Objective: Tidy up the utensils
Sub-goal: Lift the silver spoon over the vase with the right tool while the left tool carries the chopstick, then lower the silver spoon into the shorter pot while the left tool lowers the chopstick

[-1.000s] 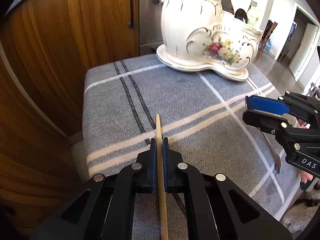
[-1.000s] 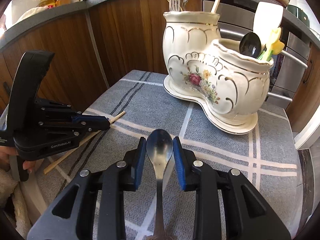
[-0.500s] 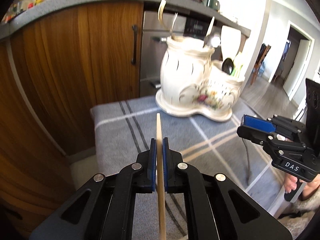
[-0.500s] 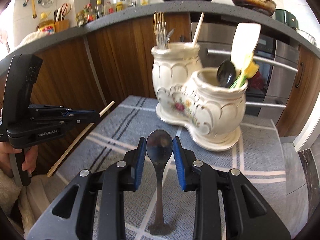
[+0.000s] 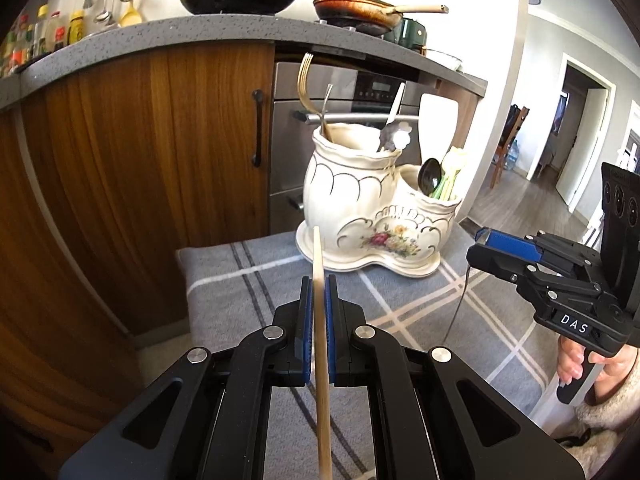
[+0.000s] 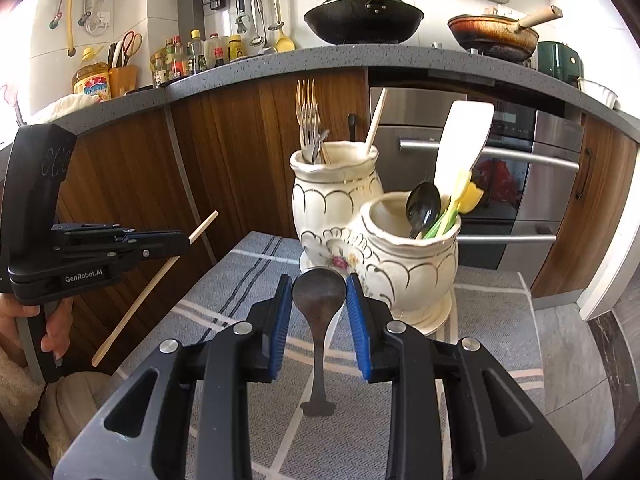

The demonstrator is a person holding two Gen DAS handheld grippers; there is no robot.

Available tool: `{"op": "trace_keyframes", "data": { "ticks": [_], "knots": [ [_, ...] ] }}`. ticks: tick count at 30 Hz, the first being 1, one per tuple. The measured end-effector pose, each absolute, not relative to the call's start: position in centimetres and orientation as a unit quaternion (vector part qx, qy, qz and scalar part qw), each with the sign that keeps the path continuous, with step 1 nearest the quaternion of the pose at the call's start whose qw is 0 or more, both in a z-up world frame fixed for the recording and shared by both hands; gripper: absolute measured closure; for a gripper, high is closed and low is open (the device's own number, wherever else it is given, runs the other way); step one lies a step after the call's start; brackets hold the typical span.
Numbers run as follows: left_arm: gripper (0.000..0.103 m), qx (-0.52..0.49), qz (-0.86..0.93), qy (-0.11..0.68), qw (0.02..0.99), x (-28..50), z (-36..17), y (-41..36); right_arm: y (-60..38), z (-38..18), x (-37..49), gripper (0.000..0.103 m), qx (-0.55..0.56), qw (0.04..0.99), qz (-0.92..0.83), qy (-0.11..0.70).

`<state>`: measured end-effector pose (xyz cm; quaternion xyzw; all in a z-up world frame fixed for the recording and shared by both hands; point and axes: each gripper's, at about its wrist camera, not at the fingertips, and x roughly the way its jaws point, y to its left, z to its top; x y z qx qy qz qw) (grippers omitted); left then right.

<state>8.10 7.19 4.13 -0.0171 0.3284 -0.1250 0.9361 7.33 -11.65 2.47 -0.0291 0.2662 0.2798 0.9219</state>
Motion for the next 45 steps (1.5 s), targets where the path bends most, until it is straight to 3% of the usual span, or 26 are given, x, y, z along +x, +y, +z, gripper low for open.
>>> {"op": "trace_keyframes", "data": {
  "ticks": [13, 27, 35, 45],
  "knots": [
    [0.097, -0.012, -0.143, 0.272, 0.951, 9.2, 9.1, 6.6, -11.9, 6.7, 7.7, 0.075, -0.039, 0.933, 0.276, 0.226],
    [0.097, -0.007, -0.162, 0.167, 0.972, 16.7, 16.9, 3.3, -13.4, 12.8, 13.2, 0.075, -0.021, 0.949, 0.258, 0.180],
    [0.097, -0.012, -0.172, 0.125, 0.977, 21.4, 17.6, 2.0, -13.8, 13.1, 16.0, 0.075, -0.014, 0.955, 0.243, 0.167],
    [0.097, -0.017, -0.148, 0.061, 0.987, 23.5, 14.7, 1.3, -13.5, 10.4, 17.6, 0.075, -0.010, 0.951, 0.252, 0.176]
  ]
}}
